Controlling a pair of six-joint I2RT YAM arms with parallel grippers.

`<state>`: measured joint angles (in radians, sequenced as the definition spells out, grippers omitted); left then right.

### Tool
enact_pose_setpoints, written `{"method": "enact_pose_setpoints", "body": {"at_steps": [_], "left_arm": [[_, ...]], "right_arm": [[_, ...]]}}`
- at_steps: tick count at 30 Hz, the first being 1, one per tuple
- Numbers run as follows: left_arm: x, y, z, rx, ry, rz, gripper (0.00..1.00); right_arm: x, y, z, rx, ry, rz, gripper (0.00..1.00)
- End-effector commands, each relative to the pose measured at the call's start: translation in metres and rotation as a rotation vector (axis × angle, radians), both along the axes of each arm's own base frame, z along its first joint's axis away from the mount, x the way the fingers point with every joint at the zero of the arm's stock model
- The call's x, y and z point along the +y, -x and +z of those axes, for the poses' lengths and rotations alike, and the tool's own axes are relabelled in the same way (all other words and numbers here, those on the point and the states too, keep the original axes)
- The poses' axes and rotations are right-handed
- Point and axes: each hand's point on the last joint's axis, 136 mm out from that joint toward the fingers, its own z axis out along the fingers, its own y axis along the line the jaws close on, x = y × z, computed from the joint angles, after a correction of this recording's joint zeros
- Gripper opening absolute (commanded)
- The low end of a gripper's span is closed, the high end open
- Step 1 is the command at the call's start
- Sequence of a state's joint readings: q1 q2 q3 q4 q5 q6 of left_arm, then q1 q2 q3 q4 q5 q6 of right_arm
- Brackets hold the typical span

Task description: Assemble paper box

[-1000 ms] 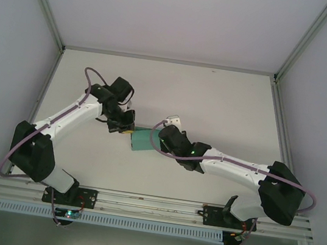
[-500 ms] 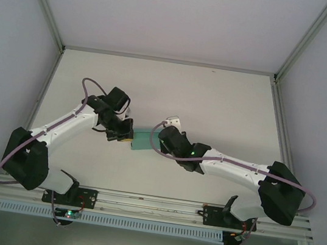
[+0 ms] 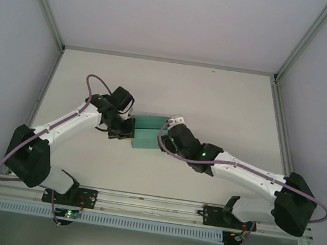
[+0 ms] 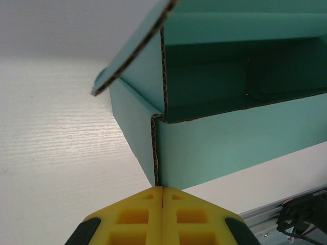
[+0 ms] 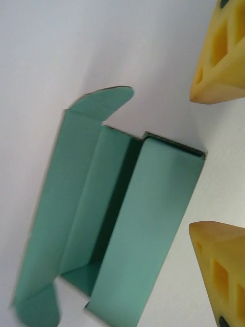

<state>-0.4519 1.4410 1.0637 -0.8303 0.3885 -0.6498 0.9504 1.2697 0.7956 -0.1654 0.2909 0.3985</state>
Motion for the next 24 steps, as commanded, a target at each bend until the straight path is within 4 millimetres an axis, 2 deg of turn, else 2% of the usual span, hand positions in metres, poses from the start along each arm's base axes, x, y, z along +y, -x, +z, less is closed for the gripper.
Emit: {"method": "enact_pose_setpoints", "body": {"at_steps": [1, 4, 8, 9, 11, 14, 16, 20, 24], "left_arm": [[0.036, 0.024, -0.046, 0.123, -0.230, -0.014, 0.00], [0.036, 0.023, -0.047, 0.117, -0.231, -0.017, 0.00], [0.036, 0.021, -0.046, 0.113, -0.232, -0.024, 0.00], [0.035, 0.022, -0.045, 0.112, -0.229, -0.030, 0.00], [0.034, 0.019, -0.040, 0.091, -0.219, -0.041, 0.00], [0.036, 0.014, -0.032, 0.052, -0.229, -0.047, 0.00], [0.034, 0.013, -0.030, 0.049, -0.225, -0.055, 0.00], [0.034, 0.013, -0.031, 0.045, -0.227, -0.058, 0.00], [0.033, 0.014, -0.032, 0.052, -0.222, -0.061, 0.00]], "right_arm": [[0.009, -0.006, 0.023, -0.030, -0.114, 0.044, 0.64], [-0.001, -0.022, 0.033, -0.059, -0.137, -0.022, 0.72], [-0.013, -0.052, 0.047, -0.080, -0.167, -0.113, 0.75], [-0.013, -0.057, 0.049, -0.083, -0.163, -0.107, 0.75], [-0.004, -0.058, 0.051, -0.099, -0.109, 0.025, 0.71], [0.002, -0.055, 0.043, -0.065, -0.010, 0.214, 0.65], [0.000, -0.057, 0.038, -0.010, 0.021, 0.262, 0.57], [0.005, -0.050, 0.024, 0.056, 0.089, 0.405, 0.60], [-0.001, -0.065, 0.015, 0.099, 0.168, 0.375, 0.59]]}}
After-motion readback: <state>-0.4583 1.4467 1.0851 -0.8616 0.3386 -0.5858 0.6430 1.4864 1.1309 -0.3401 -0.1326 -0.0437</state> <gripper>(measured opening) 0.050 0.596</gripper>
